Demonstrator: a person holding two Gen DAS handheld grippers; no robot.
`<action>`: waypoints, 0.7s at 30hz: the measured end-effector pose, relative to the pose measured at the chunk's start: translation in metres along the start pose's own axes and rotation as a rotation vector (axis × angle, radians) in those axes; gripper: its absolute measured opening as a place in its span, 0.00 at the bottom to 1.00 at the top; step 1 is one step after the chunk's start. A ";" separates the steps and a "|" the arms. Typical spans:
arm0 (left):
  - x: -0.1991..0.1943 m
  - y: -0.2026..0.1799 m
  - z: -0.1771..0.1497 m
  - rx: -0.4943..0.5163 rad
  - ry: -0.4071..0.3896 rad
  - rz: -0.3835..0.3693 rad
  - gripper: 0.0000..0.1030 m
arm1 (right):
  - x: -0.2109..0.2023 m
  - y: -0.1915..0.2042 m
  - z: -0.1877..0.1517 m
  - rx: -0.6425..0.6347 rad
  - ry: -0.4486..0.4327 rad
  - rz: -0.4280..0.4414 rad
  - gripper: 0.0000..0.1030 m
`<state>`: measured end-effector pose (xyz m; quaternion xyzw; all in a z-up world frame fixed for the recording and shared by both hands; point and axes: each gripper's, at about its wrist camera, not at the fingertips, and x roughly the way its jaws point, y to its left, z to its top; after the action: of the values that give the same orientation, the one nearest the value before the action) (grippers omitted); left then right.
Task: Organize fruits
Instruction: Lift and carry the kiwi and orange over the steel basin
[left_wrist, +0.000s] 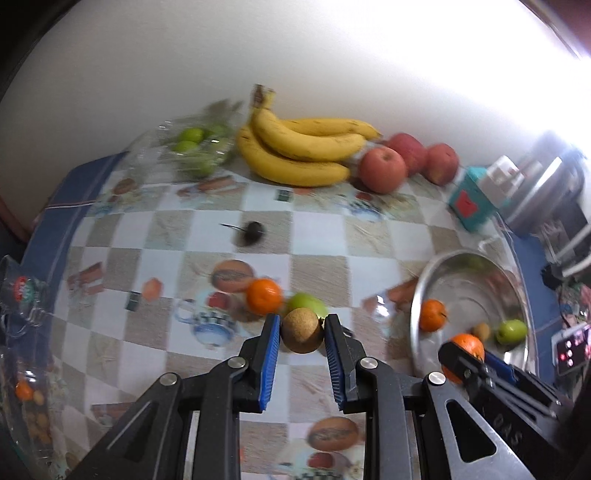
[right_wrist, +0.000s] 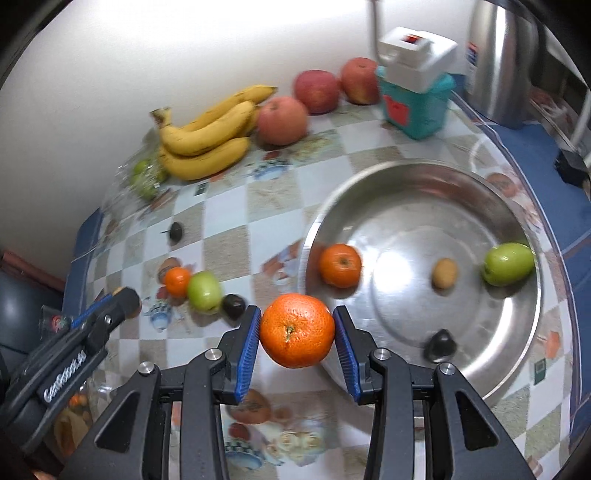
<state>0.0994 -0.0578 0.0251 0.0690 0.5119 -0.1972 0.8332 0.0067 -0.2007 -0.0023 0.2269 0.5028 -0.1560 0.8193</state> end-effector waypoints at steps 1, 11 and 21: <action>0.001 -0.005 -0.001 0.009 0.004 -0.004 0.26 | 0.000 -0.008 0.001 0.018 -0.001 -0.009 0.40; 0.009 -0.031 -0.006 0.021 0.039 -0.080 0.26 | -0.007 -0.061 0.005 0.146 -0.020 -0.091 0.40; 0.013 -0.066 -0.013 0.068 0.044 -0.132 0.26 | -0.015 -0.099 0.005 0.241 -0.042 -0.138 0.40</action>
<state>0.0678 -0.1171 0.0134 0.0674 0.5267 -0.2676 0.8040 -0.0441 -0.2869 -0.0080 0.2854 0.4777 -0.2760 0.7837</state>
